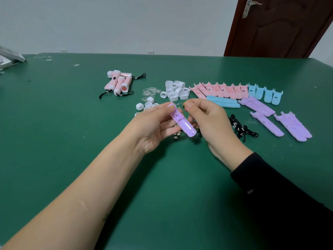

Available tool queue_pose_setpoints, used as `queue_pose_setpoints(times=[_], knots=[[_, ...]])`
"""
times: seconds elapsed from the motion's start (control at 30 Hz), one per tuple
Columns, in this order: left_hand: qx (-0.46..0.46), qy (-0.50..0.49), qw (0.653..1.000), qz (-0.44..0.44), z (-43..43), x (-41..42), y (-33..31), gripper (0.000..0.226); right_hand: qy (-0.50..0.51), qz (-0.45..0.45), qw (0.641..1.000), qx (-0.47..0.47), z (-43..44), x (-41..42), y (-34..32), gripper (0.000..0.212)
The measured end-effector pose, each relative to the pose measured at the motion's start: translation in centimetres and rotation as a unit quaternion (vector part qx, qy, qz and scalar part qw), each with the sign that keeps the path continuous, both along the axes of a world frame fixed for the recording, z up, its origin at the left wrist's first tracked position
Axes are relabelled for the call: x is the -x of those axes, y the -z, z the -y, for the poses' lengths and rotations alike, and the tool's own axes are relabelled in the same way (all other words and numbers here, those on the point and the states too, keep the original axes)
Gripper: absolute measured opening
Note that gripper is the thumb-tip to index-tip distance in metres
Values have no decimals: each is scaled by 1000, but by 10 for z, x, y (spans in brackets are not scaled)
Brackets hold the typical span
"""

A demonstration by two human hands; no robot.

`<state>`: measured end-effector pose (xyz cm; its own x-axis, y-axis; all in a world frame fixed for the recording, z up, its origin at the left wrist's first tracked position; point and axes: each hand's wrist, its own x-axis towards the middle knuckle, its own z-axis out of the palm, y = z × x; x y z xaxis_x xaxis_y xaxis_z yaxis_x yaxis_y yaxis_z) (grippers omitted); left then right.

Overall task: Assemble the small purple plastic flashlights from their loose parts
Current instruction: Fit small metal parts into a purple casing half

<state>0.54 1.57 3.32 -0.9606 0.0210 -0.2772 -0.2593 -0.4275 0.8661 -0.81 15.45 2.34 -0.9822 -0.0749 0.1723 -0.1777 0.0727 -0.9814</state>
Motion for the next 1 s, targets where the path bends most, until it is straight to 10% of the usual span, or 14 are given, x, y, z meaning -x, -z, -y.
queue_pose_setpoints(times=[0.4,0.63,1.0], knots=[[-58,-66,995,-41,0,3,1,5,6,138,988,67,4,-2,-1,16],[-8,-55,997,-57,-4,0,6,14,95,-27,982,-159,6,0,7,16],[123,39,990,-50,-2,-1,9,5,149,-21,975,-167,-9,14,7,12]])
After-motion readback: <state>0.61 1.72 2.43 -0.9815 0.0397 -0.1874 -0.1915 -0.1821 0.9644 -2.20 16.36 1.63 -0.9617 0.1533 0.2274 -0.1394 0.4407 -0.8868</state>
